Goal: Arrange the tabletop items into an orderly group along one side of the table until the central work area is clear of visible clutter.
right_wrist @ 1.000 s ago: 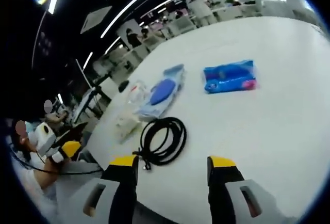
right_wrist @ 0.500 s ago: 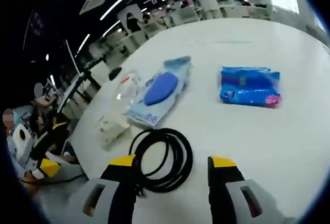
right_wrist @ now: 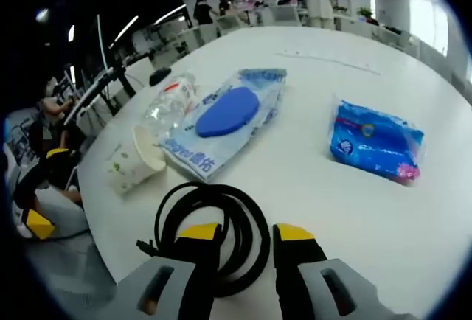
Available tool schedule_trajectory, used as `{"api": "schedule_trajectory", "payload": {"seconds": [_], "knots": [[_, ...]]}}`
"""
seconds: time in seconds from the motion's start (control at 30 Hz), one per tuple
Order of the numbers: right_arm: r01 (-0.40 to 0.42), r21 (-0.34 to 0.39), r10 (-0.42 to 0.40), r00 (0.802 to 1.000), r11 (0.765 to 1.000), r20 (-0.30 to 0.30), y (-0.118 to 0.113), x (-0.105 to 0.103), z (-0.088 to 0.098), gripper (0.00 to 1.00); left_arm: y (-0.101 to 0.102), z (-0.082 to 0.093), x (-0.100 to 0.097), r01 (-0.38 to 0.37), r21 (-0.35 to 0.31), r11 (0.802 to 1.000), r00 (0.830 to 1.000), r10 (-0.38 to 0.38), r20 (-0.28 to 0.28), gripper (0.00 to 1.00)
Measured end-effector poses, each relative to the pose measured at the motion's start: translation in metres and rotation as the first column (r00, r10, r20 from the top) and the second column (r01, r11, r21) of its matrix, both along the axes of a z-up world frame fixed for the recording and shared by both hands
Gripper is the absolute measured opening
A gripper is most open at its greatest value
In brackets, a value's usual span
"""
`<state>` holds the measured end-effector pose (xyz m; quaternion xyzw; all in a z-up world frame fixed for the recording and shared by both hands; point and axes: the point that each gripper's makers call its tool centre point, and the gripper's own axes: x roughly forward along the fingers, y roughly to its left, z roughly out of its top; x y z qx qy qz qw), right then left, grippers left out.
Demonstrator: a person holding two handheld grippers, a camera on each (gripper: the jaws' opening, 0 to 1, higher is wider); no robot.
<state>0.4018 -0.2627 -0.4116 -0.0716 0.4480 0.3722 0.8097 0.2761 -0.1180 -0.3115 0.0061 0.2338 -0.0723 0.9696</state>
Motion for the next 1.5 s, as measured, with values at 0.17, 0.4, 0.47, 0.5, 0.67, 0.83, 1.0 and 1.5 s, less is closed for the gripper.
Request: {"api": "schedule_trajectory", "payload": {"seconds": [0.17,0.4,0.47,0.5,0.67,0.83,1.0,1.5], "knots": [[-0.033,-0.045,0.034,0.999,0.998,0.027,0.001,0.003,0.000,0.24,0.001,0.001,0.000,-0.002,0.001,1.000,1.000,0.002,0.005,0.76],[-0.100,-0.118,0.108,0.992,0.988,0.060,-0.001,0.007,-0.002,0.13,-0.002,0.000,-0.001,0.006,0.014,1.000,1.000,-0.006,-0.006,0.73],[-0.093,-0.107,0.096,0.995,0.990,0.019,-0.002,0.005,-0.003,0.08,-0.002,0.001,-0.001,0.005,0.015,1.000,1.000,-0.005,-0.007,0.72],[-0.083,-0.095,0.084,0.996,0.992,0.008,-0.002,0.004,-0.003,0.08,-0.002,0.001,-0.001,0.004,0.015,1.000,1.000,-0.004,-0.007,0.72],[0.140,0.067,-0.123,0.971,0.988,-0.203,-0.007,0.002,0.005,0.01,-0.002,0.002,-0.002,0.004,0.020,1.000,1.000,-0.004,-0.008,0.71],[0.211,0.139,-0.171,0.952,0.968,-0.253,-0.016,-0.001,0.010,0.00,-0.002,0.002,-0.003,0.005,0.023,1.000,1.000,-0.004,-0.011,0.71],[0.292,0.228,-0.213,0.925,0.929,-0.315,-0.023,-0.012,0.029,0.00,-0.004,0.003,-0.003,0.011,0.021,1.000,1.000,-0.011,-0.012,0.71],[0.533,0.449,-0.348,0.832,0.717,-0.432,-0.065,0.018,0.083,0.00,-0.002,-0.002,-0.003,0.021,0.022,1.000,1.000,-0.021,-0.019,0.71]]}}
